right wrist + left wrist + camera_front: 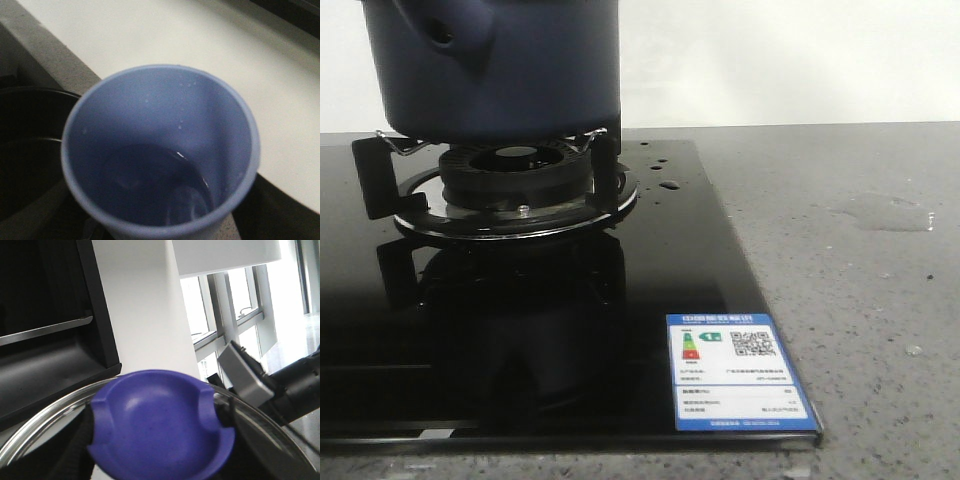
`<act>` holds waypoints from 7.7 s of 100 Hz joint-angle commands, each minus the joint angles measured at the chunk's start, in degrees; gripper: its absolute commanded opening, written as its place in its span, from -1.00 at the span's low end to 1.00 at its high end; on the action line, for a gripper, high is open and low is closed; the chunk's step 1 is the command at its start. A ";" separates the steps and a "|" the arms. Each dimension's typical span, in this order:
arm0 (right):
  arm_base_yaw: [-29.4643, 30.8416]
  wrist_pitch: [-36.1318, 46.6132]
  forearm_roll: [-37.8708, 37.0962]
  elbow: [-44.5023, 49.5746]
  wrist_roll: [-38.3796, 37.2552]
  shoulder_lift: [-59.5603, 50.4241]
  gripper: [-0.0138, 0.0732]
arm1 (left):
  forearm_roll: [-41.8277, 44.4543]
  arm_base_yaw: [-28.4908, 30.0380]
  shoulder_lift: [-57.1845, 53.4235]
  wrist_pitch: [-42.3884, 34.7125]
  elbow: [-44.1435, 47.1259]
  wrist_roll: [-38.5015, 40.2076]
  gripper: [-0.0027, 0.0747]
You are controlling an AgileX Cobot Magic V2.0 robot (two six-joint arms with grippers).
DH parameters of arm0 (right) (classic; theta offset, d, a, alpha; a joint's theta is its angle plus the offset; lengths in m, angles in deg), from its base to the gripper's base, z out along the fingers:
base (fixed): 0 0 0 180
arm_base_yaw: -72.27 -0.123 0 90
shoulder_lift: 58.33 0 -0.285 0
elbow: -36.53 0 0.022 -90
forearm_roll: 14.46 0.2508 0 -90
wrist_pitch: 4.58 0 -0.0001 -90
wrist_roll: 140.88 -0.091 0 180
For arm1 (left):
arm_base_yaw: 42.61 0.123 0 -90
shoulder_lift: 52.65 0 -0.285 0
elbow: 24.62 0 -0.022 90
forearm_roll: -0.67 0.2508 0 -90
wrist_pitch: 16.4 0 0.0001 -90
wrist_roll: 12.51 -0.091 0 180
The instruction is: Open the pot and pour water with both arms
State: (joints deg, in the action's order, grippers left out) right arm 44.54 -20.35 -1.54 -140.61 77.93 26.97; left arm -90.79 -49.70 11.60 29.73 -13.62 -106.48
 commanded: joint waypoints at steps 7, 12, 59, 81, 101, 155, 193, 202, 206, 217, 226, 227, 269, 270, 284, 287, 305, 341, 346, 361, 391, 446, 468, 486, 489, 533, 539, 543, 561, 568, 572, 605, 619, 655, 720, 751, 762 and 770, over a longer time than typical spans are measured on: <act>-3.25 4.65 -11.89 -6.37 0.04 2.72 0.00 | -2.94 -0.17 -1.56 -0.86 -2.17 4.03 -0.23; -4.18 4.76 -15.26 -7.32 0.04 4.14 0.00 | -2.41 -0.17 -1.61 -0.86 -2.17 4.78 -0.23; -5.03 13.33 -40.88 -8.06 0.04 10.57 0.00 | -2.02 -0.17 -3.21 -0.86 -2.17 4.87 -0.23; -5.03 17.02 -52.20 -8.06 0.04 11.47 0.00 | -1.93 -0.17 -3.21 -0.86 -2.17 4.87 -0.23; -5.03 17.56 -55.98 -8.06 0.04 11.47 0.00 | -1.93 -0.17 -3.21 -0.86 -2.17 4.87 -0.23; -4.31 20.16 -67.65 -8.66 0.14 11.47 0.00 | -1.79 -0.17 -3.21 -0.29 -2.17 4.87 -0.23; -3.51 18.77 -75.76 -15.32 0.11 11.47 0.00 | -1.13 -0.17 -3.21 -0.29 -2.17 4.87 -0.23; -3.51 18.61 -77.61 -16.15 0.11 11.47 0.00 | -1.10 -0.17 -3.21 -0.29 -2.17 4.87 -0.23; -3.51 18.64 -78.62 -16.51 0.11 11.47 0.00 | -1.10 -0.17 -3.21 -0.29 -2.17 4.87 -0.23; -3.51 18.47 -80.27 -17.36 0.11 11.47 0.00 | -1.10 -0.17 -3.21 -0.29 -2.17 4.87 -0.23; -3.51 18.47 -80.84 -17.73 0.11 11.47 0.00 | -1.10 -0.17 -3.21 -0.29 -2.17 4.87 -0.23; -3.51 18.47 -80.84 -17.80 0.11 11.47 0.00 | -1.10 -0.17 -3.21 -0.29 -2.17 4.87 -0.23; -3.51 18.02 -74.76 -17.73 -2.11 11.47 0.00 | 0.22 -0.17 -3.21 -0.29 -2.17 4.87 -0.23; -3.51 17.97 -73.27 -17.73 -2.57 11.47 0.00 | 0.36 -0.17 -3.21 -0.29 -2.17 4.87 -0.23; -3.51 15.17 -56.22 -17.73 -10.99 11.22 0.00 | 1.09 -0.17 -3.21 -0.29 -2.17 4.87 -0.23; -3.51 13.91 -52.97 -17.73 -11.29 11.11 0.00 | 1.09 -0.17 -3.21 -0.29 -2.17 4.87 -0.23; -3.46 2.77 -35.67 -17.73 -11.40 10.45 0.00 | 1.09 -0.17 -3.21 -0.39 -2.17 4.87 -0.23; 10.01 -10.43 -12.92 -13.79 -14.55 2.09 0.00 | 1.53 -0.17 -3.10 -0.48 -0.25 4.87 -0.23; 12.87 -9.90 -10.56 -10.80 -14.55 0.03 0.00 | 1.53 -0.17 -3.02 -0.48 0.13 4.87 -0.23; 20.79 -4.50 -2.31 2.97 -14.55 -7.17 0.00 | 1.53 -0.17 -2.42 -0.59 1.01 4.87 -0.23; 24.08 28.05 5.68 37.36 -14.55 -16.37 0.00 | 1.42 -0.17 0.52 -0.20 1.01 4.87 -0.23; 23.84 26.51 9.71 42.61 -14.55 -16.71 0.83 | 1.05 -0.29 2.12 2.66 1.01 4.87 -0.23; 23.84 26.23 9.71 39.12 -14.55 -23.87 0.80 | 1.05 -0.29 2.55 2.42 1.01 4.87 -0.23; 23.84 22.74 9.60 32.66 -14.55 -30.52 0.80 | 1.05 -0.29 7.16 0.00 1.01 4.44 -0.23; 23.84 21.87 9.60 31.93 -14.55 -31.40 0.80 | 1.05 -0.29 8.57 -0.23 1.01 4.44 -0.23; 23.84 6.07 10.30 29.33 -14.66 -43.46 -0.83 | -0.70 -0.29 23.04 0.50 1.01 4.31 -0.23; 23.84 5.22 10.30 29.33 -14.66 -44.20 -0.83 | -0.70 -0.29 24.18 1.48 1.01 4.31 -0.23; 23.84 4.75 10.30 29.33 -14.66 -44.34 -0.83 | -0.70 -0.29 24.92 2.05 1.01 3.96 -0.23; 23.84 3.47 10.30 29.33 -14.66 -44.58 -0.83 | -0.69 -1.45 25.94 3.16 1.01 1.30 -0.23; 23.84 3.50 10.30 29.33 -14.66 -44.58 -0.83 | -0.58 -2.39 25.94 2.91 0.91 -0.05 -0.23; 23.84 3.50 10.30 29.33 -14.66 -44.58 -0.83 | -0.31 -2.85 25.94 2.56 0.91 -0.71 -0.23; 23.84 1.91 10.30 29.33 -14.66 -44.58 -0.83 | -2.19 -3.13 25.94 -5.91 0.91 -0.68 0.41; 23.84 1.65 10.30 29.44 -14.66 -44.58 -0.83 | -4.37 -3.13 25.53 -3.84 0.91 -0.68 0.59; 23.84 0.96 9.34 29.44 -14.29 -44.96 -0.83 | -1.03 -2.94 10.38 -8.44 1.26 1.02 -0.41; 23.84 4.61 10.34 57.44 -6.92 -73.80 -0.83 | 4.47 -2.94 -33.59 -27.40 49.28 5.84 -0.98; 23.84 5.46 10.34 58.19 -6.92 -74.53 -0.83 | 4.47 -2.94 -36.88 -27.30 51.62 5.84 -0.98; 23.84 5.46 10.34 58.19 -6.92 -74.53 -0.83 | 4.47 -2.94 -36.88 -27.30 51.62 5.84 -0.98; 23.84 5.46 10.34 58.19 -6.92 -74.53 -0.83 | 4.47 -2.94 -36.88 -27.30 51.62 5.84 -0.98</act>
State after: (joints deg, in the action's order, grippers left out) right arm 68.20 -19.72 8.06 -81.05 70.39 -47.90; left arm -84.36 -52.57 -25.68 2.88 39.49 -101.15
